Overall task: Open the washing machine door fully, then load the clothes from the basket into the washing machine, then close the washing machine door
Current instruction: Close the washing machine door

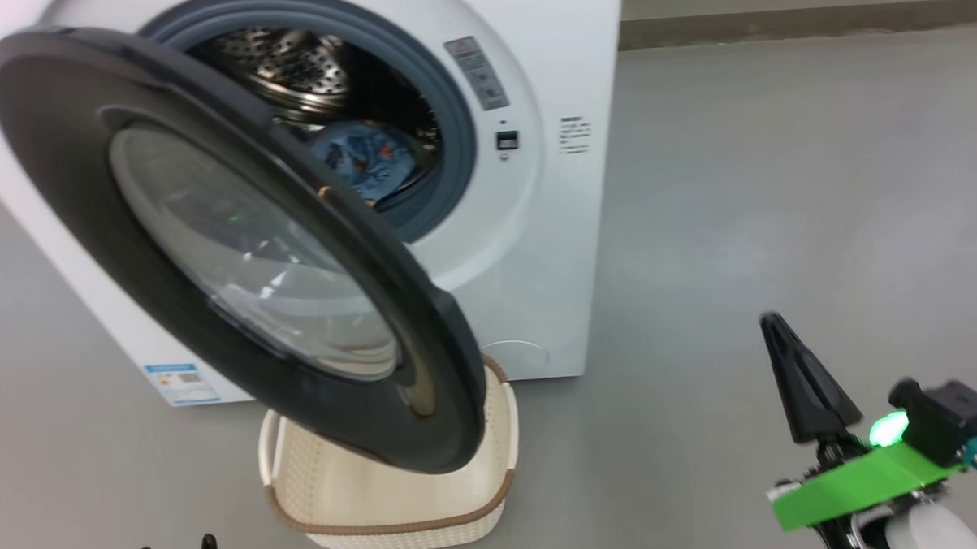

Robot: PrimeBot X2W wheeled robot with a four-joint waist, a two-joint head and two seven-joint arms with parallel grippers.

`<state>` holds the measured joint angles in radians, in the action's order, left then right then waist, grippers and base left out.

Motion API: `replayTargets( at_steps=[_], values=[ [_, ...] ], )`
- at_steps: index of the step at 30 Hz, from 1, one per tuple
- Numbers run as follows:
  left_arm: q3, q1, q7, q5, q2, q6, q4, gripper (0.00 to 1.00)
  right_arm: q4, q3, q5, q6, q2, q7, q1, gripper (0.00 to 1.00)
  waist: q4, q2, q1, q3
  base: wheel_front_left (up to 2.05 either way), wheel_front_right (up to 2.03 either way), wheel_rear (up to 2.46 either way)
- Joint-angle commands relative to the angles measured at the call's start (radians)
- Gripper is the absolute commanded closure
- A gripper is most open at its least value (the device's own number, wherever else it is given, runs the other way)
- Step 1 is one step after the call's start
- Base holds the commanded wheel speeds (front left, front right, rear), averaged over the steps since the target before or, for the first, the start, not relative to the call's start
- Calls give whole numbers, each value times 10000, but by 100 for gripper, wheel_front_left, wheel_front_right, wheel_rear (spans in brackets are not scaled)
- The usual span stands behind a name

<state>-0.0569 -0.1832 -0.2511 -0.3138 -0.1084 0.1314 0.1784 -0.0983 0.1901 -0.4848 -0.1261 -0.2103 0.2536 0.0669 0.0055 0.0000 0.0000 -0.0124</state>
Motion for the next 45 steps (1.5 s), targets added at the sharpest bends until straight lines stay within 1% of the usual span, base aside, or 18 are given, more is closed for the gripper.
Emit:
replayTargets(
  at_steps=[1,13,20,29,35,45],
  values=[
    [-324,486,-107,129,-67,-8,-302,0,373,300,-16,-46,-61,82,527,100,389,0,0,-45,0,0,0],
    [-213,540,-107,131,98,-8,-370,0,1386,2010,-145,-46,264,82,1949,100,1570,0,0,-134,0,0,0],
    [-137,538,-107,94,111,-8,-382,0,1521,3031,-200,-46,465,82,2253,100,2061,0,0,-142,0,0,0],
    [-48,513,-107,58,116,-8,-350,0,591,4194,-549,-46,570,82,2024,100,2469,0,0,-157,0,0,0],
    [54,503,-107,47,124,-8,-330,0,-315,4388,-800,-46,584,82,1734,100,2649,0,0,-111,0,0,0],
    [163,505,-107,30,148,-8,-315,0,-1317,4463,-1073,-46,747,82,1856,100,2705,0,0,45,0,0,0]
  ],
)
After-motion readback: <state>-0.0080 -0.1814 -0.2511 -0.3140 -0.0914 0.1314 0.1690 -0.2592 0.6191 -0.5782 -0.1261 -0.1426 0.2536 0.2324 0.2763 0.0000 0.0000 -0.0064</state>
